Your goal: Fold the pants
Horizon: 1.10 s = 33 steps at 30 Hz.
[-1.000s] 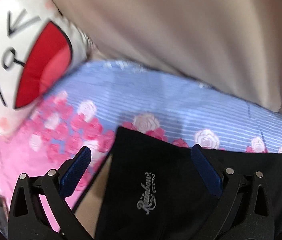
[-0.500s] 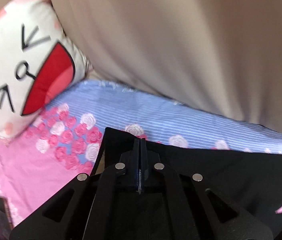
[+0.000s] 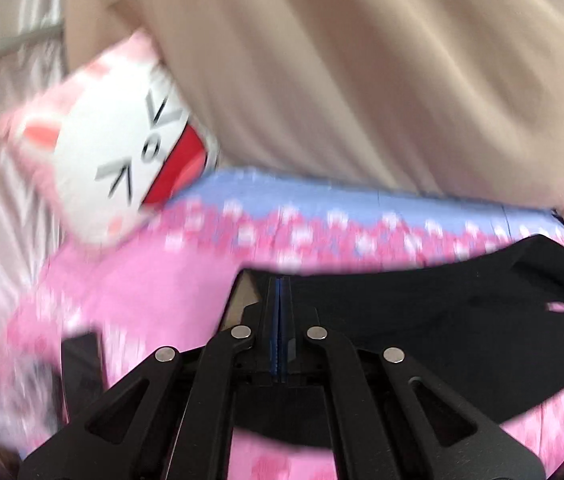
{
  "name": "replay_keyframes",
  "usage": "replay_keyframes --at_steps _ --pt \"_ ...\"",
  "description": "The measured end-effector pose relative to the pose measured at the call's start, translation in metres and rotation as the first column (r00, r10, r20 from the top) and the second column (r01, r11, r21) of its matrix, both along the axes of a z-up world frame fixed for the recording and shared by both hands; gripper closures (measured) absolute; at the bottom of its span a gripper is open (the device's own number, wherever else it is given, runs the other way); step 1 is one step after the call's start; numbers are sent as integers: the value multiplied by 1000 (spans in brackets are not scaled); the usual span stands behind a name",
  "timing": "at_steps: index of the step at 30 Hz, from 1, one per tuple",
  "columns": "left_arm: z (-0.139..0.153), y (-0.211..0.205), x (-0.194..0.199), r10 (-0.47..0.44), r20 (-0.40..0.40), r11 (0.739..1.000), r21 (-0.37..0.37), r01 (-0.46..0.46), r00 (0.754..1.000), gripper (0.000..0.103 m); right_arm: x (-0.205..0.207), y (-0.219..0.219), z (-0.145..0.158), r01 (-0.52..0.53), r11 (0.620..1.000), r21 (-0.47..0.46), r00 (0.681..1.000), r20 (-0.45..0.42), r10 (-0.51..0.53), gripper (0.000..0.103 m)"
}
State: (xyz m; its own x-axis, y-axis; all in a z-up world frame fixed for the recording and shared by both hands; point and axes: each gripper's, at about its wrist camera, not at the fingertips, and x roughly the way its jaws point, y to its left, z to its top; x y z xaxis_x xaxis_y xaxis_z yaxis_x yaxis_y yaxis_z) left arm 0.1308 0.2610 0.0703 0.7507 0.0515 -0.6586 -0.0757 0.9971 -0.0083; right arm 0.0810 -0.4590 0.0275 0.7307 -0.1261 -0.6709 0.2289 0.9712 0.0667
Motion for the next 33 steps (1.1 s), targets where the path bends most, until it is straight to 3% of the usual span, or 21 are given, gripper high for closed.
replay_keyframes --at_steps 2,5,6,7,8,9,10,12,13,14,18,19,20,22,25,27,29,31,33 --pt "-19 3 -18 -5 -61 1000 -31 3 998 103 -6 6 -21 -10 1000 -6 998 -66 9 94" --pt "-43 4 -44 -43 -103 983 -184 24 994 101 -14 16 -46 -15 1000 -13 993 -116 13 93" --pt "-51 5 -47 -55 -117 962 -271 21 992 94 -15 17 -50 -10 1000 -8 993 -117 9 88" --pt "-57 5 -45 -66 -126 939 -342 19 990 78 -16 18 -51 6 1000 -8 994 -113 -7 87" --pt "-59 5 -43 -65 -134 928 -371 11 989 67 -19 19 -48 18 1000 -1 995 -101 -18 85" --pt "-62 4 -37 -42 -133 920 -392 -14 990 44 -22 17 -46 39 999 12 995 -87 -38 82" --pt "-63 1 -34 -11 -119 918 -395 -37 993 34 -27 17 -41 58 998 16 995 -77 -57 78" --pt "-63 2 -16 81 -111 922 -370 -117 991 31 -39 15 -30 102 995 21 994 -40 -102 67" --pt "-65 4 -5 105 -121 912 -383 -144 987 20 -45 13 -25 117 993 19 993 -22 -116 66" --pt "-70 7 4 115 -142 897 -410 -165 983 16 -55 16 -18 129 992 11 992 2 -129 66" --pt "-111 19 51 107 -306 764 -583 -275 946 19 -90 30 -3 157 987 -23 986 60 -156 55" --pt "-120 20 60 104 -331 744 -600 -294 938 26 -95 34 0 158 987 -25 985 67 -156 53" --pt "-126 20 65 102 -341 741 -601 -300 935 36 -101 39 2 161 986 -33 985 75 -158 50" --pt "-136 20 79 63 -346 747 -605 -274 936 95 -108 46 5 158 987 -31 985 77 -155 48" --pt "-124 27 77 11 -307 746 -632 -213 952 97 -112 56 7 153 988 -31 985 82 -150 48" --pt "-91 29 56 -17 -218 787 -605 -121 976 97 -114 64 11 145 989 -39 986 93 -141 48" --pt "-62 32 28 -47 -174 831 -553 -58 984 97 -112 71 12 131 991 -39 987 97 -127 48" --pt "-49 36 -4 -57 -203 882 -468 -46 977 97 -109 77 10 114 993 -34 989 99 -110 48" --pt "-61 40 -21 -27 -276 928 -364 -78 961 95 -102 80 0 112 993 -25 991 81 -110 45"
